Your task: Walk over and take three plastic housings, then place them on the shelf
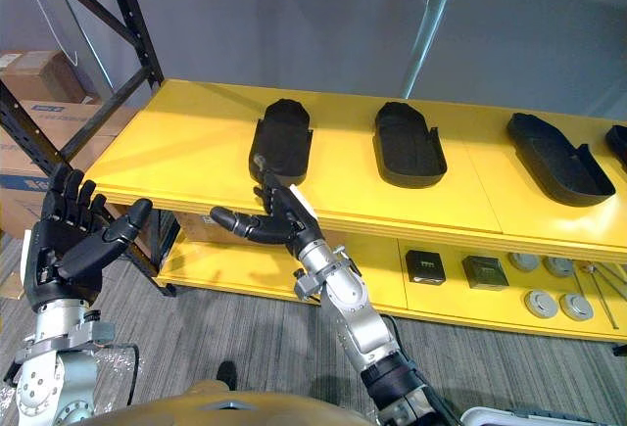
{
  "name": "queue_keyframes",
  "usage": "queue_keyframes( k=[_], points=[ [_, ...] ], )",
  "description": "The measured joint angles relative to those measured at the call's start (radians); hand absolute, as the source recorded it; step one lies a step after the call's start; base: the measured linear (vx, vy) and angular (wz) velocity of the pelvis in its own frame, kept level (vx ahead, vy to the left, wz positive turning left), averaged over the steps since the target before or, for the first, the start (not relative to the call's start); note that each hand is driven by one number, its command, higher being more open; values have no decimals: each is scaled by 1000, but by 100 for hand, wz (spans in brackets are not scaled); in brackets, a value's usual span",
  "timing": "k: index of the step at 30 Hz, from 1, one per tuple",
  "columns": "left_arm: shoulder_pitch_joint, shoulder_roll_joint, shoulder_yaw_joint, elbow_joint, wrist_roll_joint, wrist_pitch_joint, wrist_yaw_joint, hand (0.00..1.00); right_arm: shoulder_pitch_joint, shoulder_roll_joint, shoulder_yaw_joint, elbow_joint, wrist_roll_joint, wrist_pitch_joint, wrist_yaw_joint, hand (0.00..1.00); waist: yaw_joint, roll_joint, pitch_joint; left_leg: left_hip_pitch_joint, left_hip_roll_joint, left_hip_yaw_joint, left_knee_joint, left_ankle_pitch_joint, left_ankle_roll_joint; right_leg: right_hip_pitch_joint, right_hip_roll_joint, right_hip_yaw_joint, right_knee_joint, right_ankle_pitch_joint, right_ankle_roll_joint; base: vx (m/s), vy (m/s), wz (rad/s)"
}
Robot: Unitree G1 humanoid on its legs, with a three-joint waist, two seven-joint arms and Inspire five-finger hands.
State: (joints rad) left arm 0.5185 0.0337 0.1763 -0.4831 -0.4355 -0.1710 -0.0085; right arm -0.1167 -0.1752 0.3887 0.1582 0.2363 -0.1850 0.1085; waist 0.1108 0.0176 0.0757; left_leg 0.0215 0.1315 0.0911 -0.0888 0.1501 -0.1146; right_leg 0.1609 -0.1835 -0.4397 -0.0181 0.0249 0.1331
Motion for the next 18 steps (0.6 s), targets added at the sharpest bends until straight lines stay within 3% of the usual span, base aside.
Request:
queue_keyframes(
  k=[11, 18],
  points=[
    [-19, -3, -65, 7, -3, 0, -29, 100, -86, 28, -34, 132, 3, -2, -32, 100, -3, 7, 7, 1, 1, -2, 0, 1, -1, 0, 1, -4, 2, -2, -2, 1, -1, 0],
    [-26, -3, -80, 9, -3, 0, -26, 100, -158, 72, -44, 249, -34, -40, -78, 100, 4, 7, 15, 4, 0, -9, 0, 2, -2, 5, 0, -14, 1, -2, -2, -1, -5, 3]
  ],
)
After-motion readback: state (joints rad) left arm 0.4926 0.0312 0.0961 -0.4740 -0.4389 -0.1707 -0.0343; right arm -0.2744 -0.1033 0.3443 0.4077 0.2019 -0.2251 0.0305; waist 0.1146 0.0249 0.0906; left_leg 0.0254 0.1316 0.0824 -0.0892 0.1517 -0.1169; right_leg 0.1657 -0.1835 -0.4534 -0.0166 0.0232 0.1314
